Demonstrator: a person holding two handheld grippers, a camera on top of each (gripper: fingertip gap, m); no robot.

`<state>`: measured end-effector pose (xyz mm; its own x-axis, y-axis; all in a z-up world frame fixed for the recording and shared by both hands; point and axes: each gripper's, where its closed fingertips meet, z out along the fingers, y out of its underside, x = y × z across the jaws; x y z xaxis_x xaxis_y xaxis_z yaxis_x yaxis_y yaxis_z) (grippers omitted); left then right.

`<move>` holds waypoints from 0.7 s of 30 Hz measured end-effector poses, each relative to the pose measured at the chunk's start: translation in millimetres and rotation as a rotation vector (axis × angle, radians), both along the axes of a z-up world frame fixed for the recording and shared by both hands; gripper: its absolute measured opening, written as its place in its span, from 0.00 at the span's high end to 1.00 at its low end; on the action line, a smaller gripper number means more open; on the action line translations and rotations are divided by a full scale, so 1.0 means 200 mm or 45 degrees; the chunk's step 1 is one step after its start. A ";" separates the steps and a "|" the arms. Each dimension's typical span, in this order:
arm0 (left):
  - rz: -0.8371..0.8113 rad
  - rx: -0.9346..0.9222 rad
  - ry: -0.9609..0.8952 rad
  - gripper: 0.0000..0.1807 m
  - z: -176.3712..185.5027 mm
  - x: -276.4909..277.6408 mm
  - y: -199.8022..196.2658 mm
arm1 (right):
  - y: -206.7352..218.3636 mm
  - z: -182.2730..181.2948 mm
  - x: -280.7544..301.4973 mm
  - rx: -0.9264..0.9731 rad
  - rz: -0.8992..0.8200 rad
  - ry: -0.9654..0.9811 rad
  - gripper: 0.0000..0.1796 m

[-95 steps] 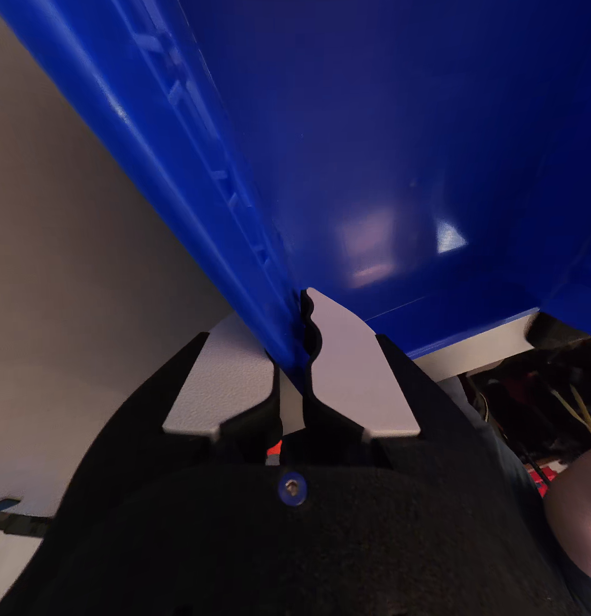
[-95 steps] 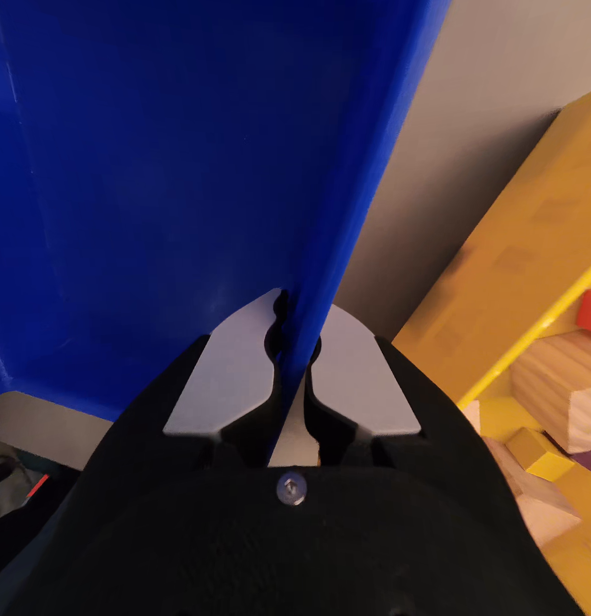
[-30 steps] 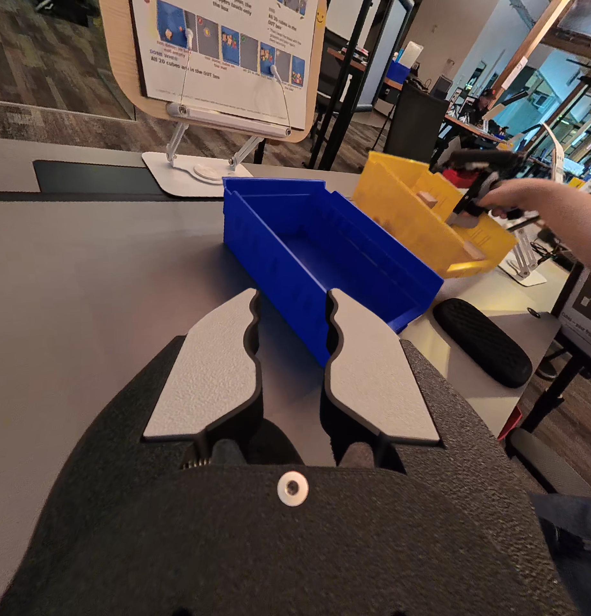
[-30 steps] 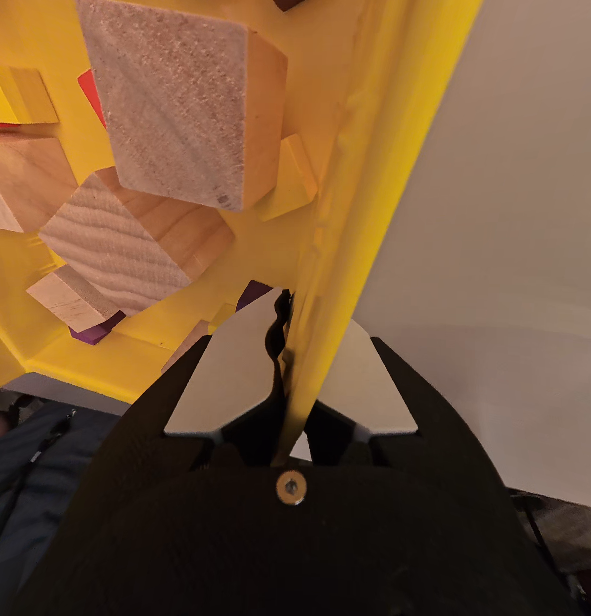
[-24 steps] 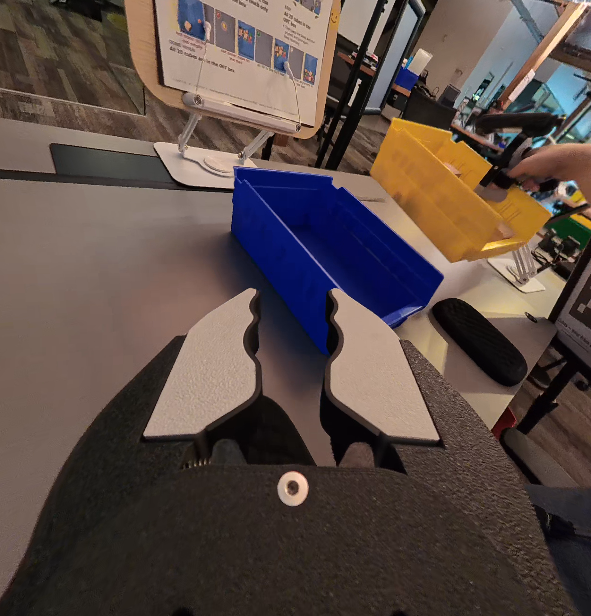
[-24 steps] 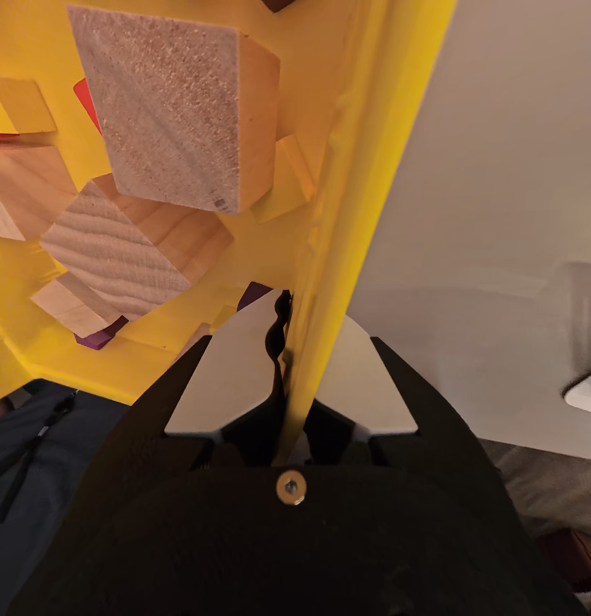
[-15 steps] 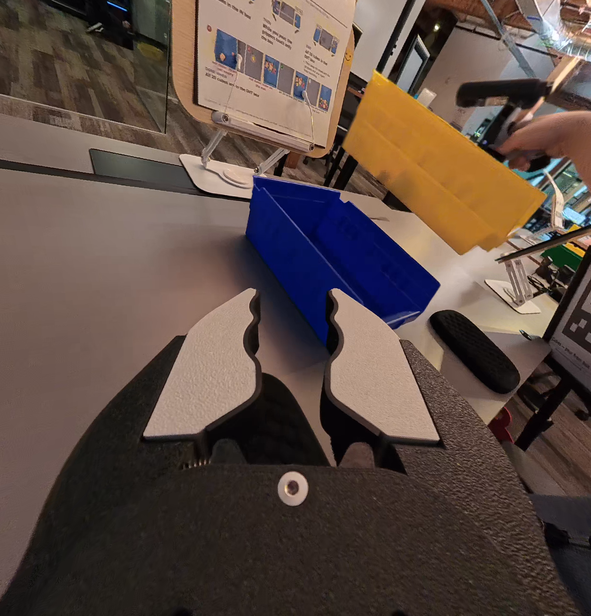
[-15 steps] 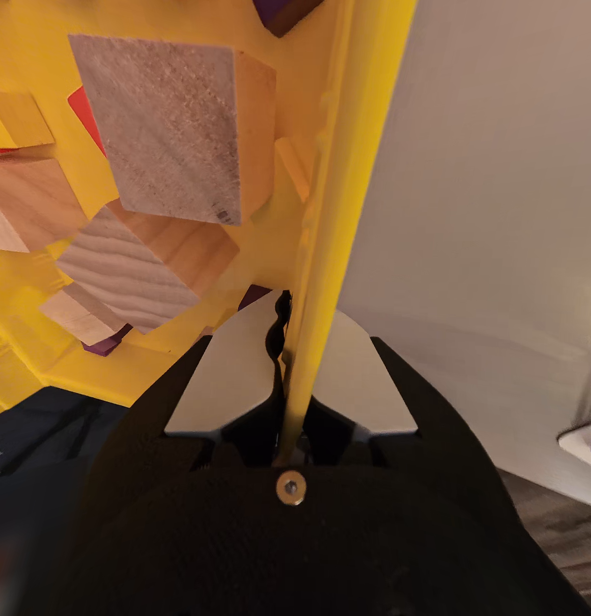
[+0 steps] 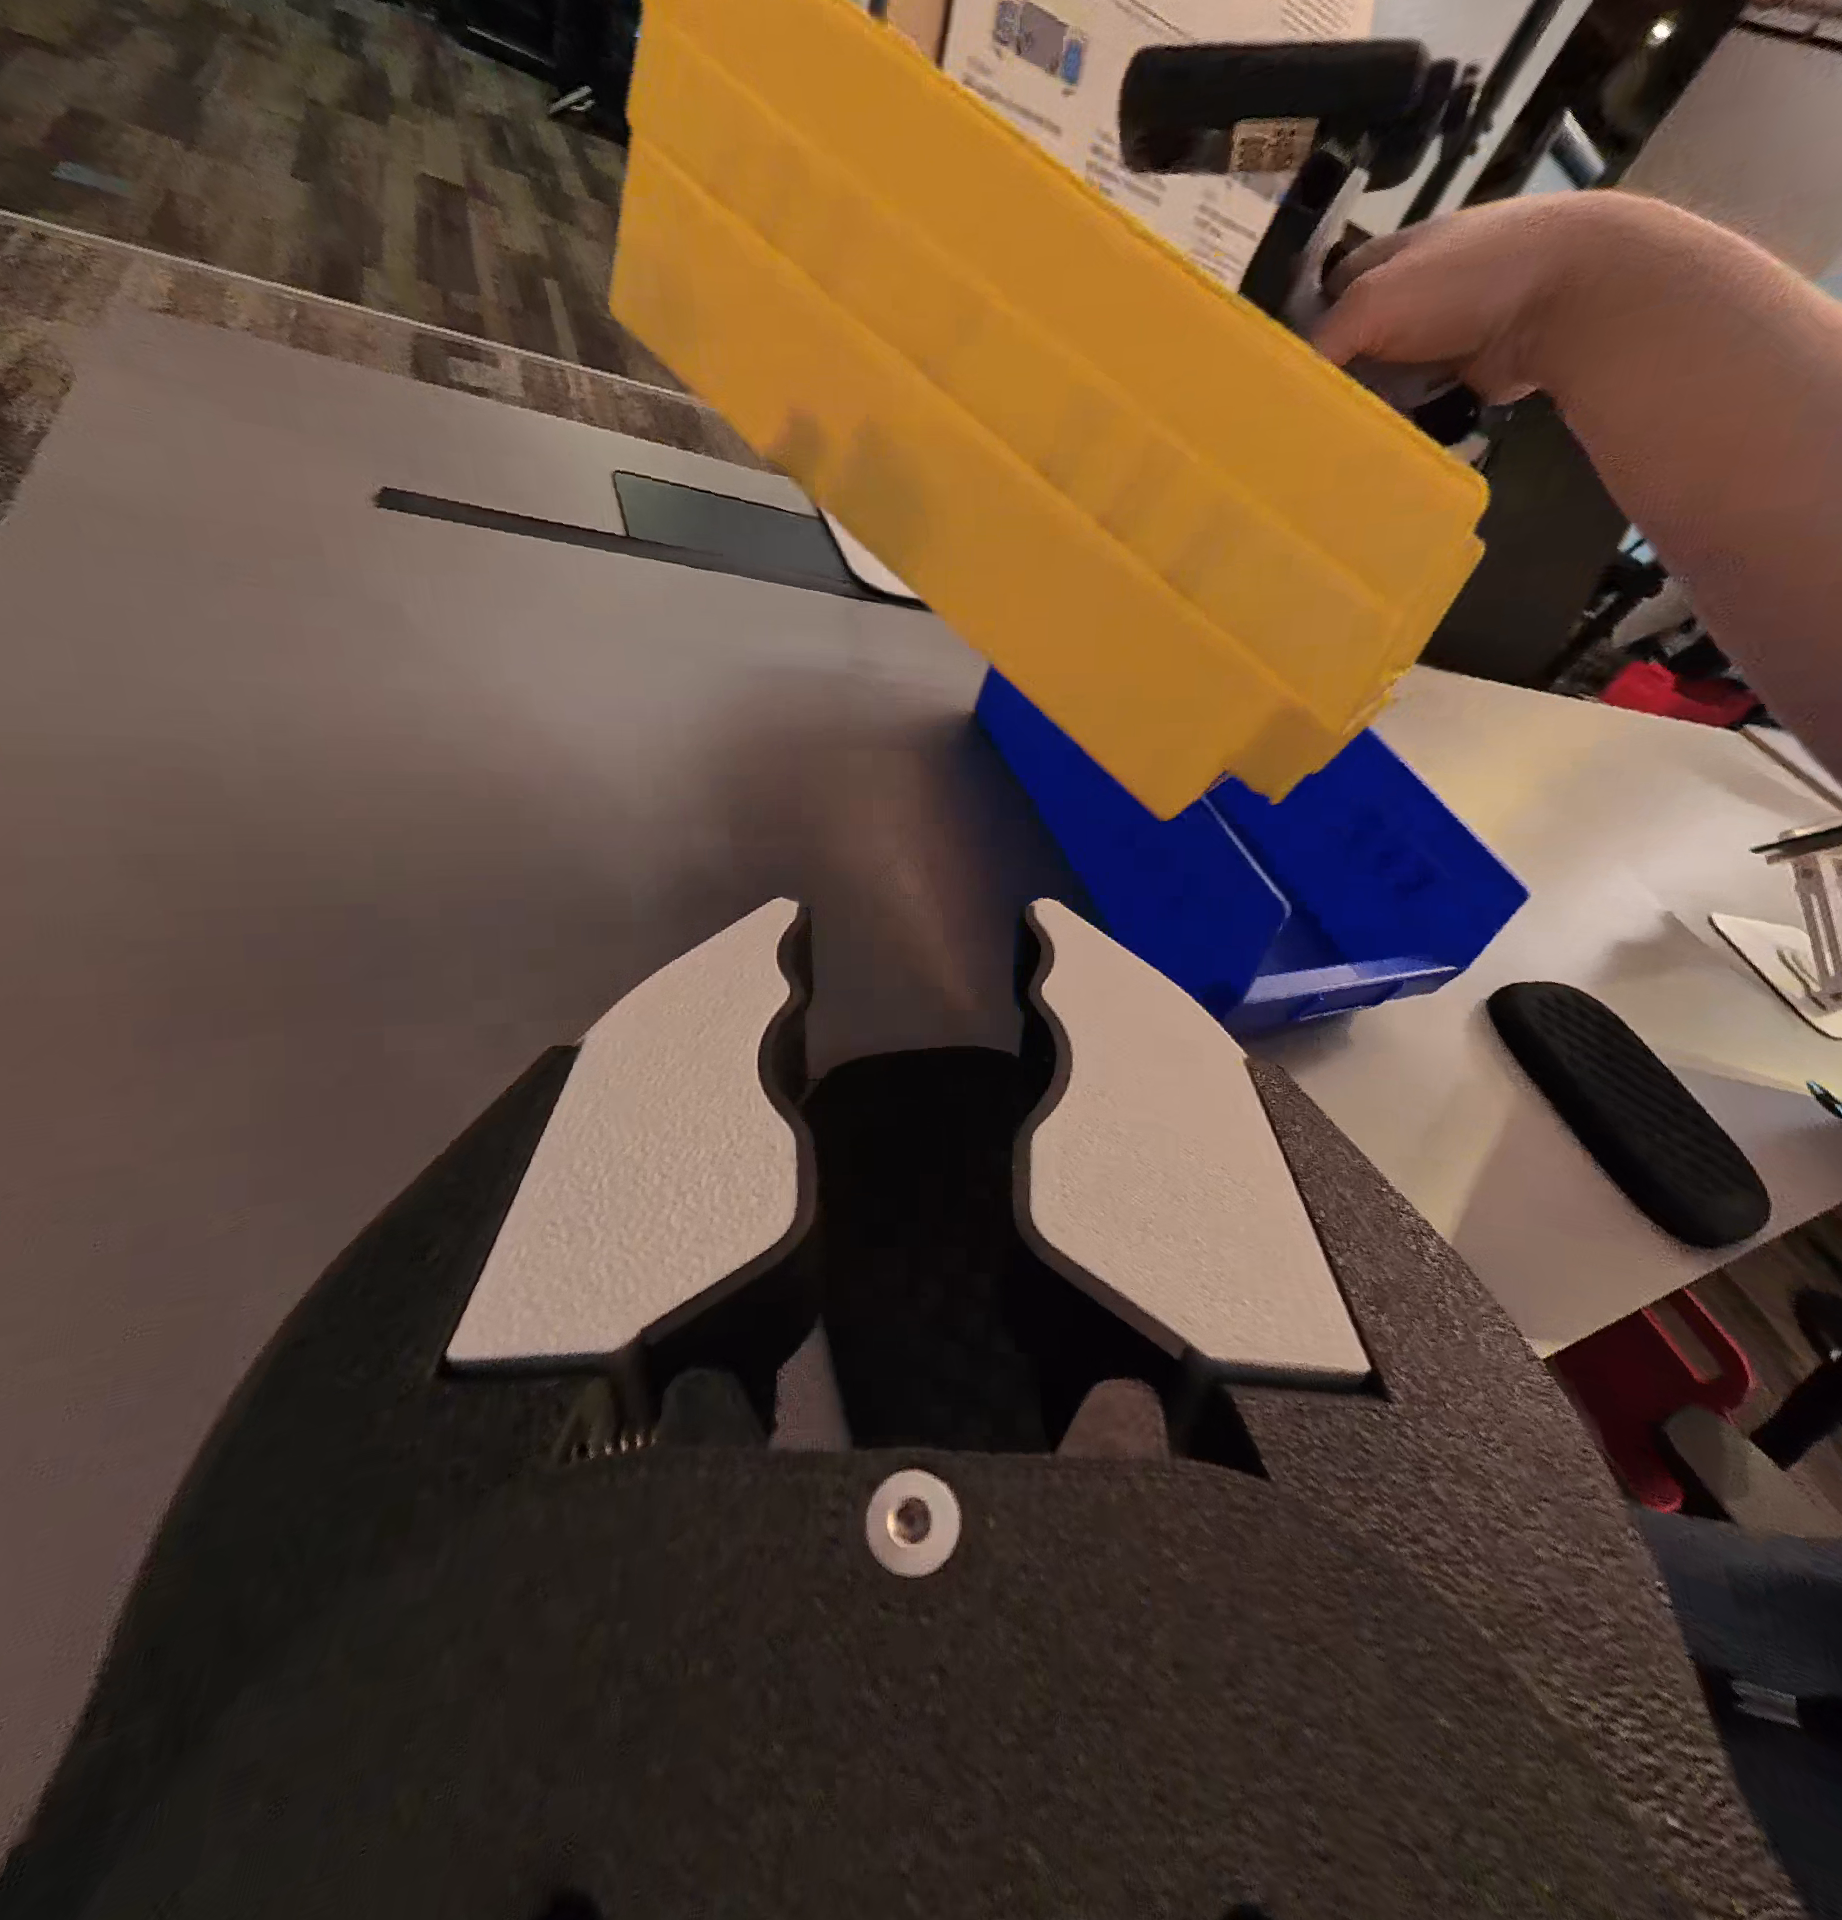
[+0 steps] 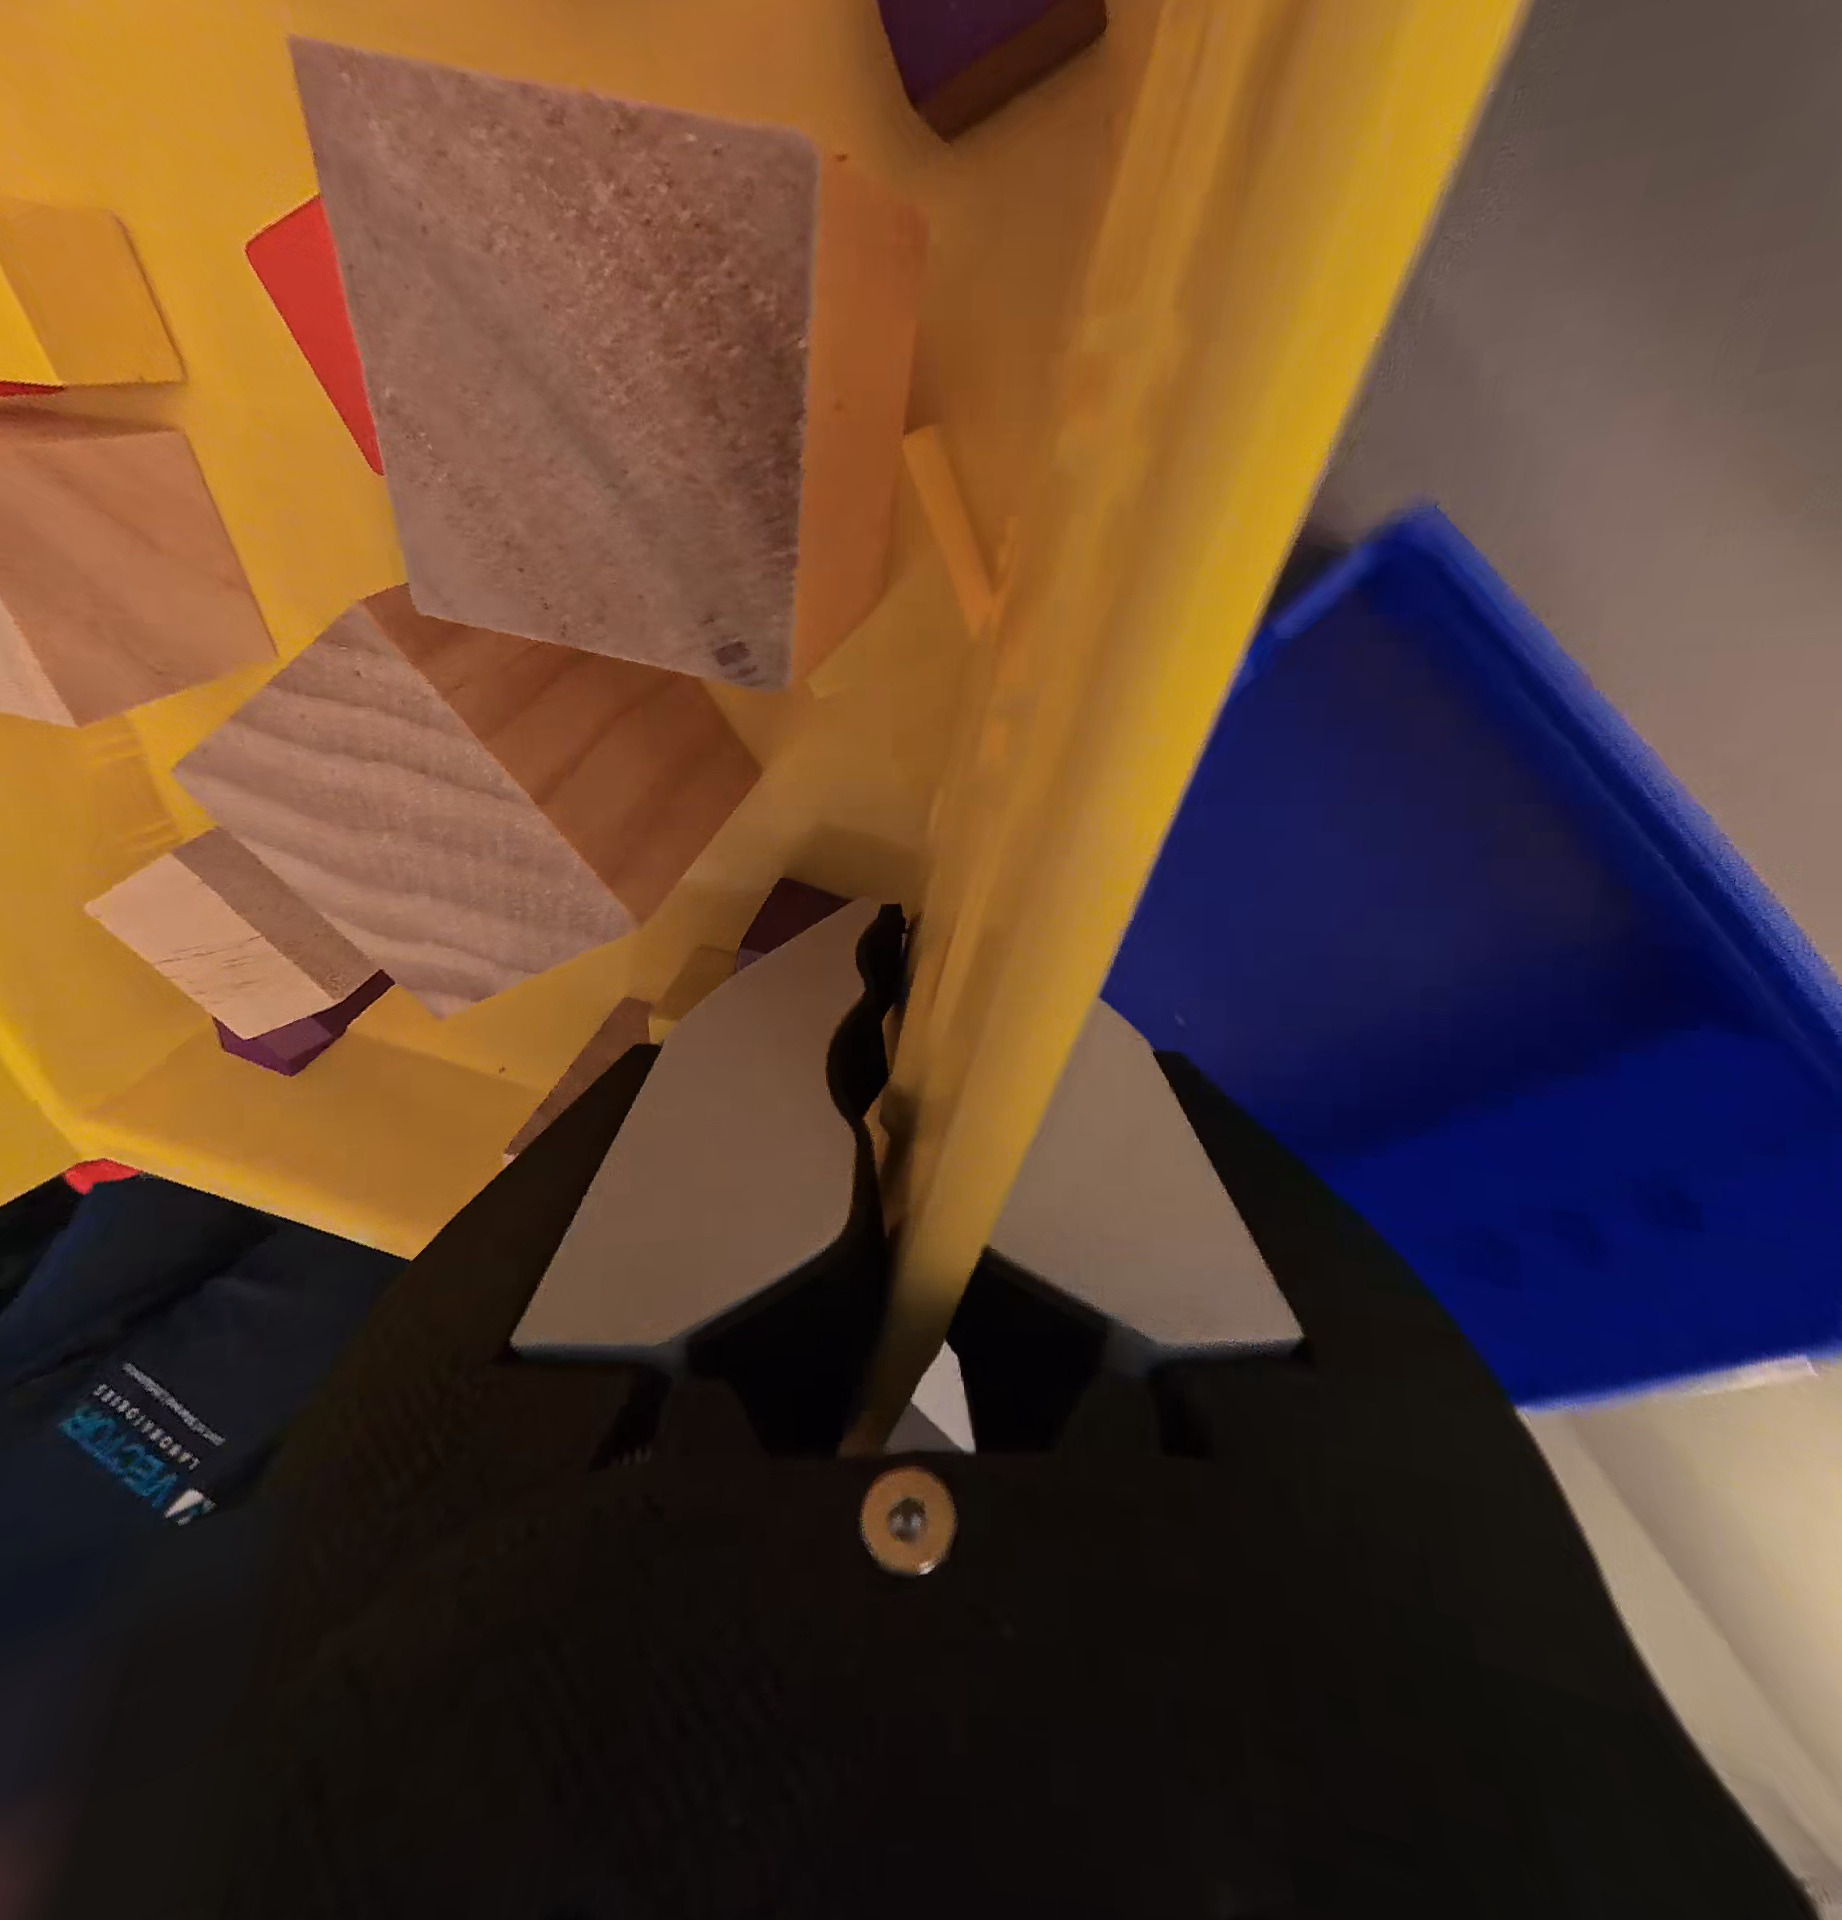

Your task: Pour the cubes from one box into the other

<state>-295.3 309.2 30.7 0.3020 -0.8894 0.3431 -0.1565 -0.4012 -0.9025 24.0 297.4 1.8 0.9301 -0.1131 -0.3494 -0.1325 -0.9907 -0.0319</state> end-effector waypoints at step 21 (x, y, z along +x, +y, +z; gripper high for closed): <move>0.314 -0.075 0.151 0.73 -0.15 0.25 0.48 | 0.33 -0.65 -0.33 -0.058 -0.022 -0.188 0.95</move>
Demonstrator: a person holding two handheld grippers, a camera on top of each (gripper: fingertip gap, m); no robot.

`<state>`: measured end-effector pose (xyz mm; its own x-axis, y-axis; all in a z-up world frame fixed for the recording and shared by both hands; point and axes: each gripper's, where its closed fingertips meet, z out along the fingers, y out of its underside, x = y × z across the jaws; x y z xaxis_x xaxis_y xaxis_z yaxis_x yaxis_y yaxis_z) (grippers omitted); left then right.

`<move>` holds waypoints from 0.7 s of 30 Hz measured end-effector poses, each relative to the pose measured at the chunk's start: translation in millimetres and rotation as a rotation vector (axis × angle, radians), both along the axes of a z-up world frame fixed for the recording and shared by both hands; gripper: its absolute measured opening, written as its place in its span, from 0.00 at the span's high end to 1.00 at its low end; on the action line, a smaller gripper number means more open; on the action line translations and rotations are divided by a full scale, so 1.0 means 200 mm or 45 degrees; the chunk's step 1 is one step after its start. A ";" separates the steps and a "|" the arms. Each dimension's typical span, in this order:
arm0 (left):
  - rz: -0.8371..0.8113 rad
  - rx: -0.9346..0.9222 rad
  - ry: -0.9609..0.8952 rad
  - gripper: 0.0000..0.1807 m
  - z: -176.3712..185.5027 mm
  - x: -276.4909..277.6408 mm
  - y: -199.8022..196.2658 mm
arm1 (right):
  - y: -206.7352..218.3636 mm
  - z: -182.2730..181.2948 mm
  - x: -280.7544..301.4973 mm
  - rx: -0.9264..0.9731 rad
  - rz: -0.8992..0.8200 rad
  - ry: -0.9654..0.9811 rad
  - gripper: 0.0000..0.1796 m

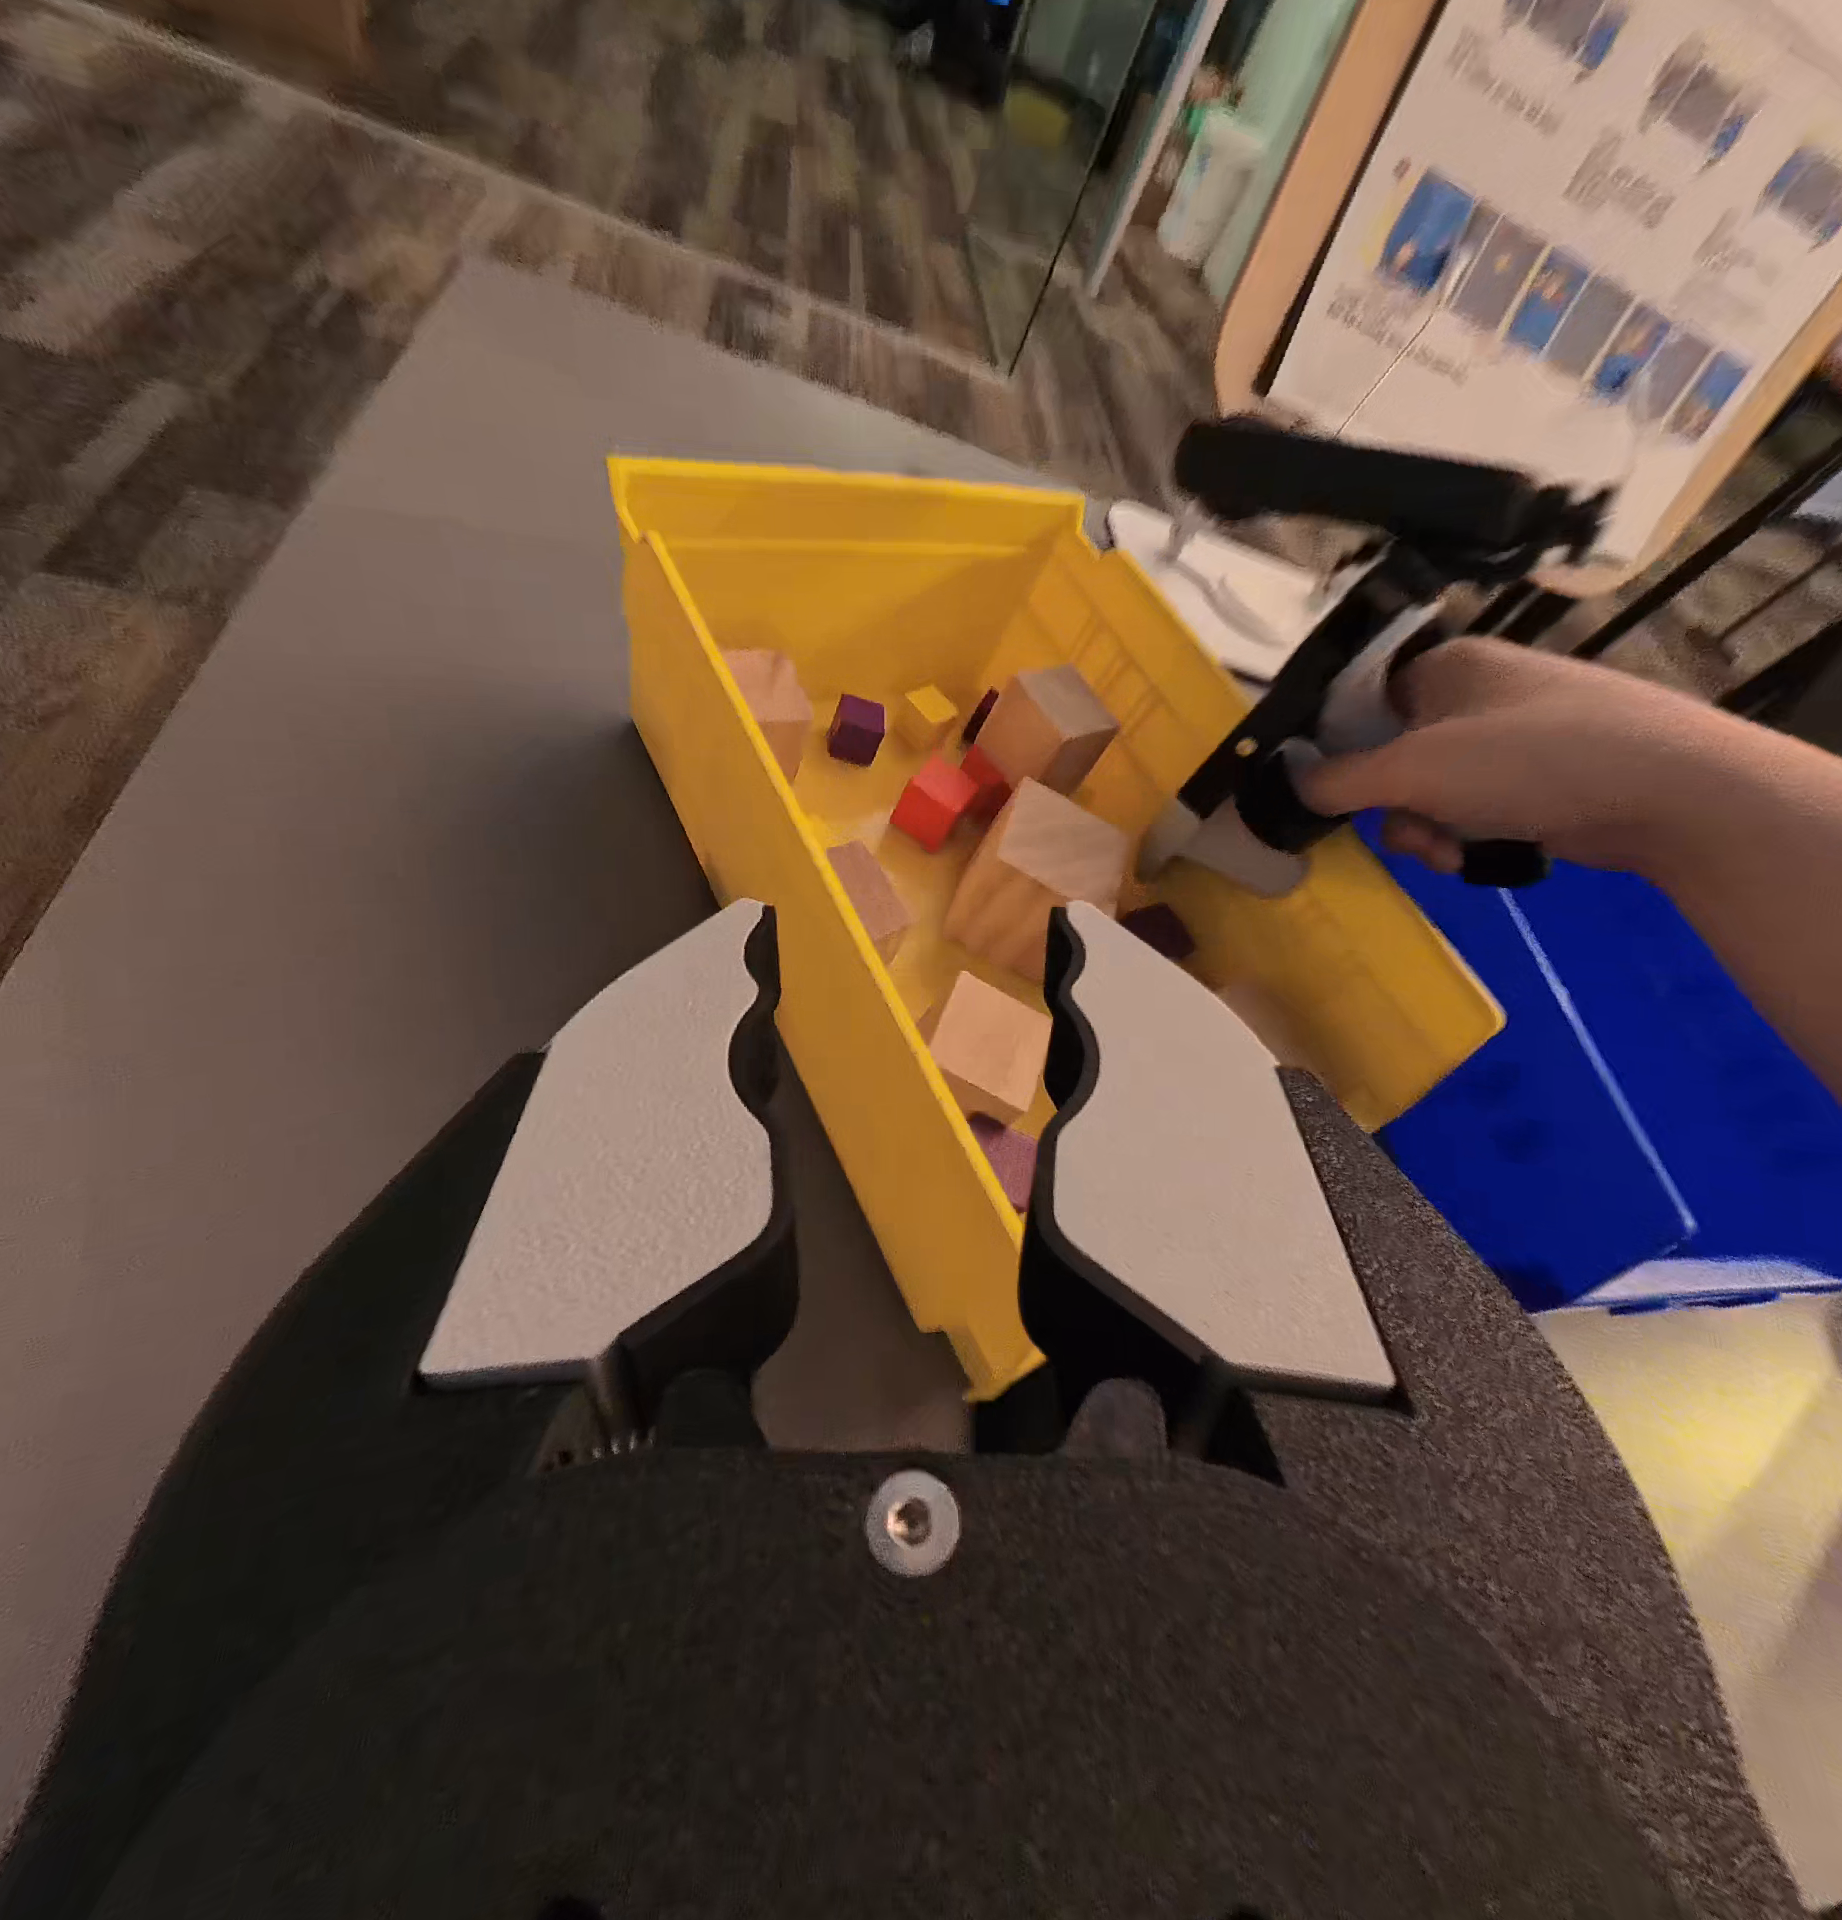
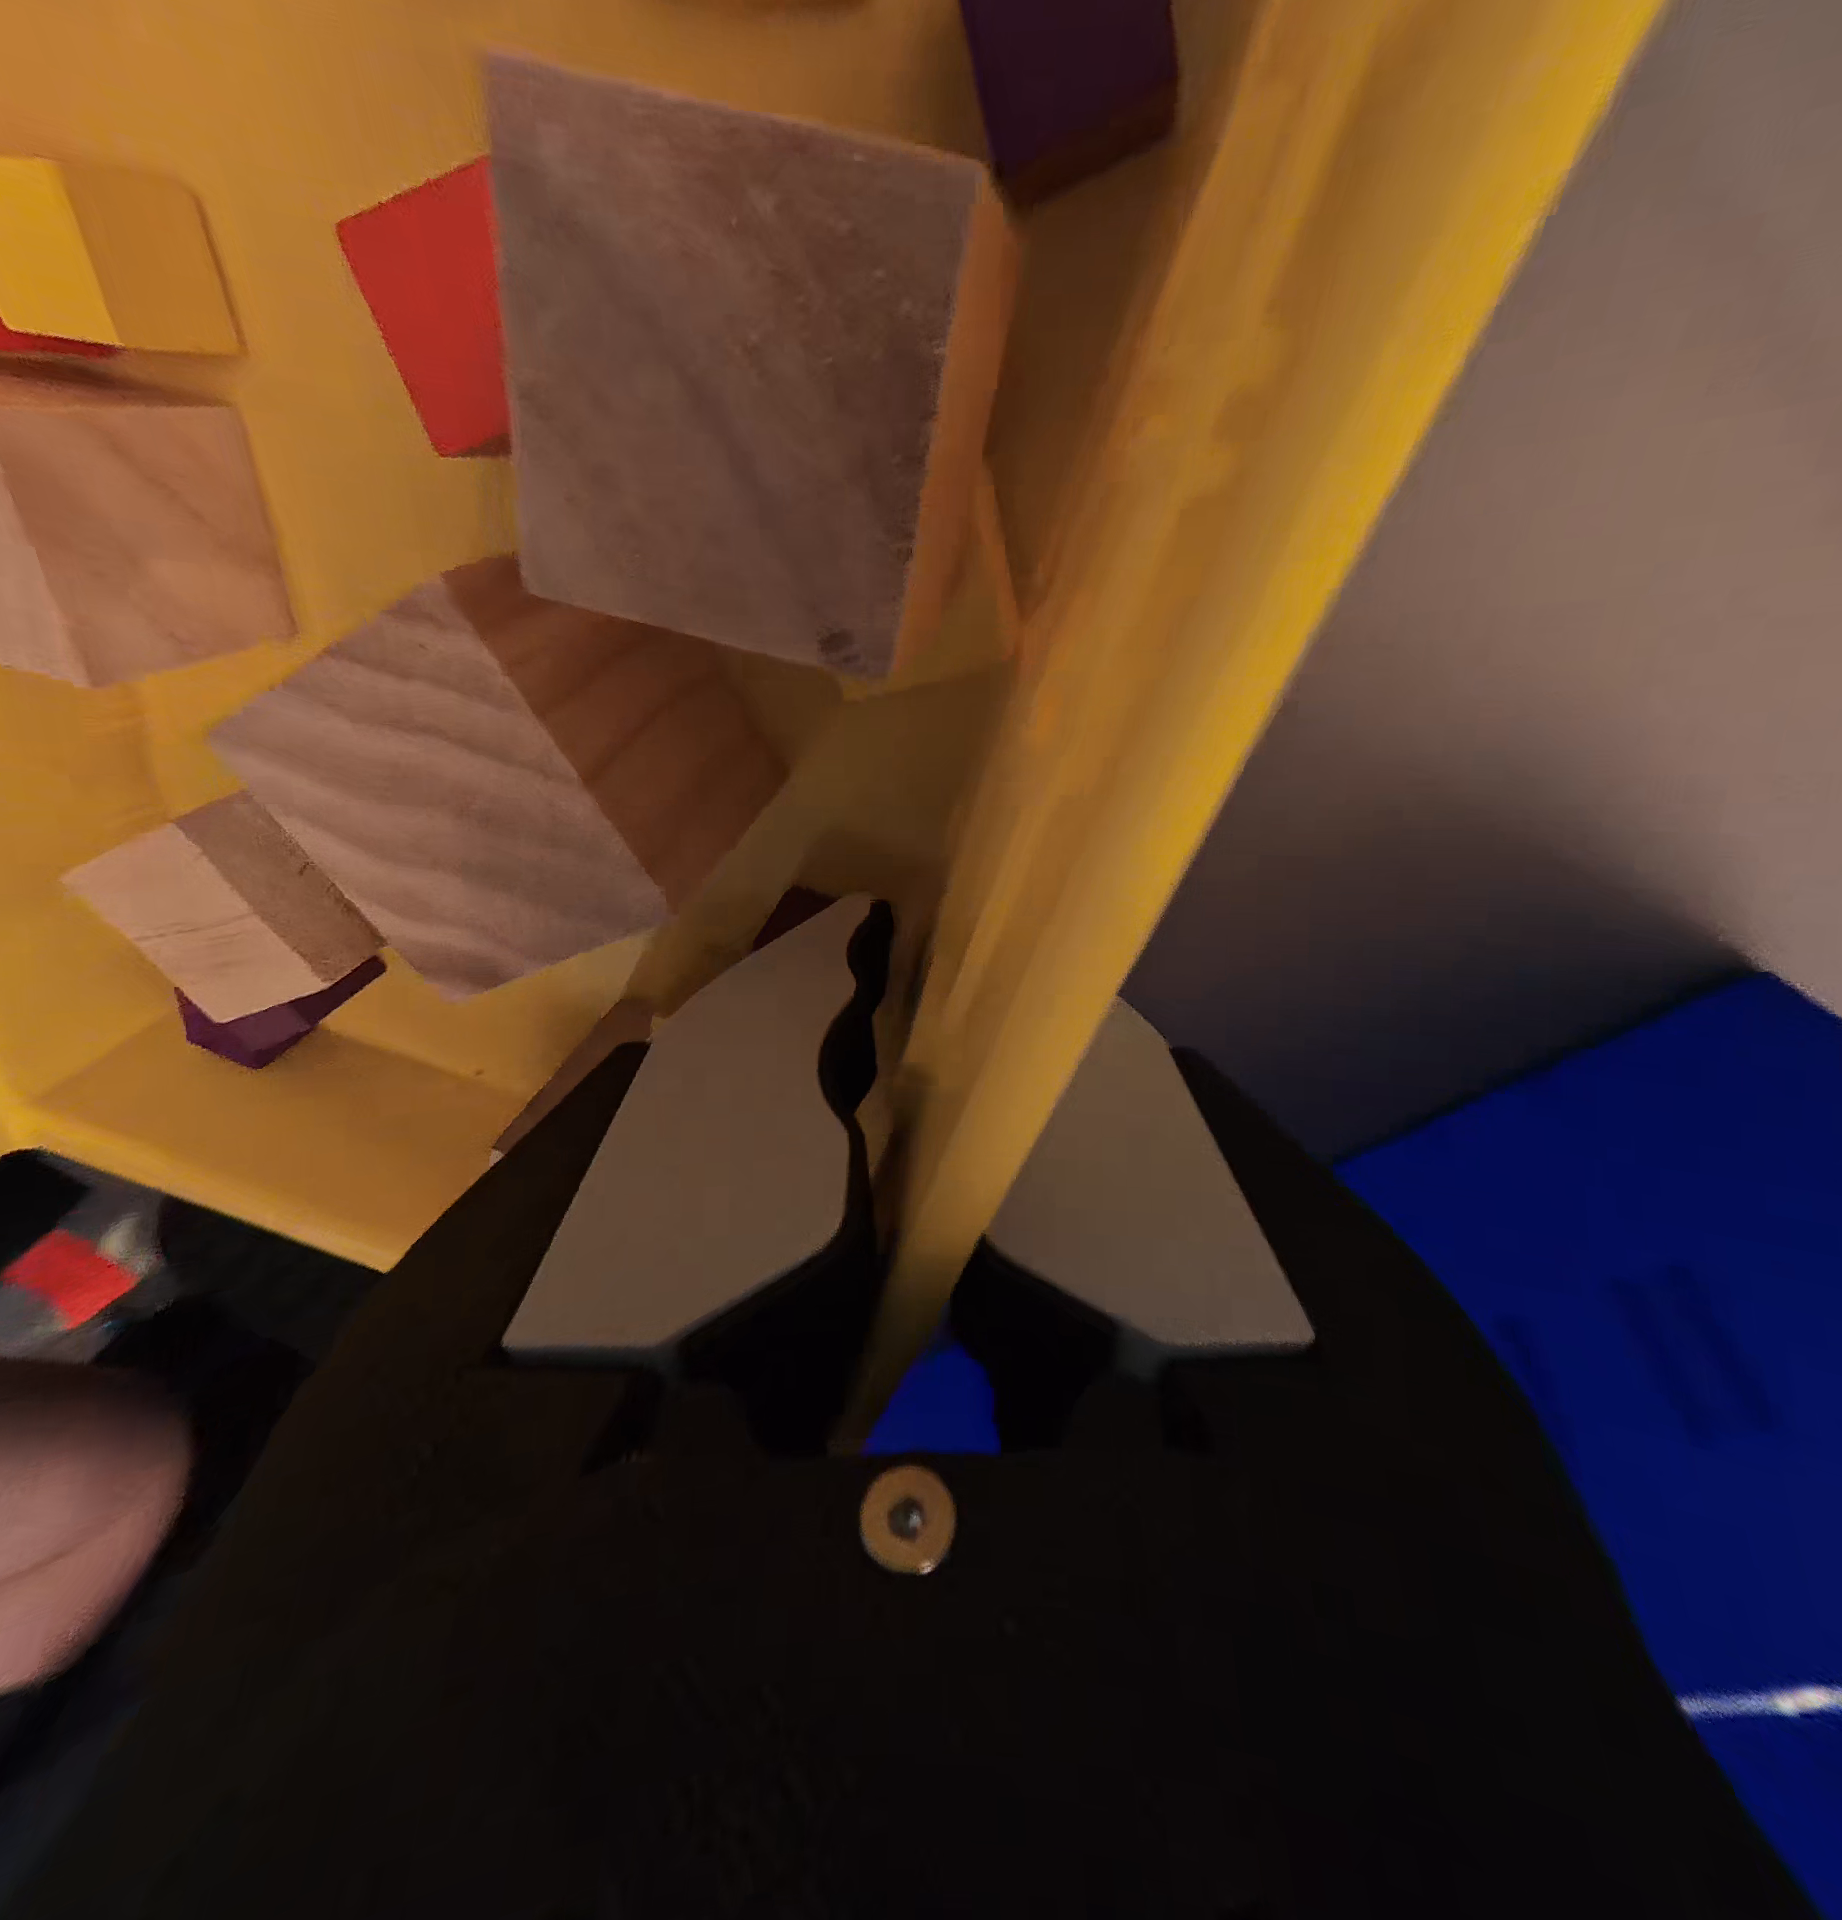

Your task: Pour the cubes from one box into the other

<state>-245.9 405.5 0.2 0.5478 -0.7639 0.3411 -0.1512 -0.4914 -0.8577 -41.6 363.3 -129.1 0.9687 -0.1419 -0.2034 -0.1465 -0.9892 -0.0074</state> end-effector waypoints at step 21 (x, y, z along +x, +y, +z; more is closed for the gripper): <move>-0.118 -0.308 0.938 0.66 -0.46 0.16 0.13 | -1.11 0.27 1.04 0.228 -0.547 -0.317 0.62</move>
